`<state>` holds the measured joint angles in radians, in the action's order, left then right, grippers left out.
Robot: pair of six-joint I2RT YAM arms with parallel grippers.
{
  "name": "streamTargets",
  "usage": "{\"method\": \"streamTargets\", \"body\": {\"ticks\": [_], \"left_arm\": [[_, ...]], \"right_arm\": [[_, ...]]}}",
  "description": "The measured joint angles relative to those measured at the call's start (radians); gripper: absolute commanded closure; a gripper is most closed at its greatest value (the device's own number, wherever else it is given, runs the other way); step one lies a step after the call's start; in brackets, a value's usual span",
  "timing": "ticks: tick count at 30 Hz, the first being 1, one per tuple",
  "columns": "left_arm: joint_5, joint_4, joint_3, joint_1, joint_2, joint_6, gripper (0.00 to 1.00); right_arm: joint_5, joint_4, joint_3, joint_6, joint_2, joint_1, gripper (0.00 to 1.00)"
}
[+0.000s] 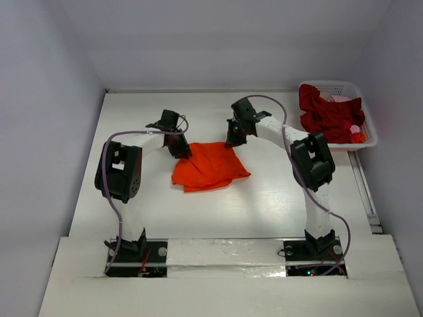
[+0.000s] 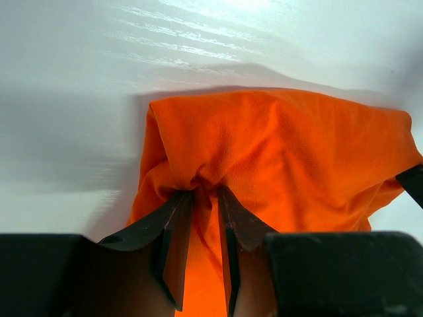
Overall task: Fold and stack the t-shirts
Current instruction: Smooth out wrinkles on the folded tshirt
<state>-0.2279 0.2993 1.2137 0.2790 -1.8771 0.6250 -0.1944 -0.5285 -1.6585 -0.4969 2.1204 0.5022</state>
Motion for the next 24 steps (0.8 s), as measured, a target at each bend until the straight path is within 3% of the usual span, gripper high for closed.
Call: {"method": "streamTargets", "body": {"ticks": [24], "left_arm": [[0.035, 0.052, 0.079, -0.037, -0.009, -0.042, 0.78]], "right_arm": [[0.019, -0.014, -0.014, 0.019, 0.024, -0.029, 1.00]]}}
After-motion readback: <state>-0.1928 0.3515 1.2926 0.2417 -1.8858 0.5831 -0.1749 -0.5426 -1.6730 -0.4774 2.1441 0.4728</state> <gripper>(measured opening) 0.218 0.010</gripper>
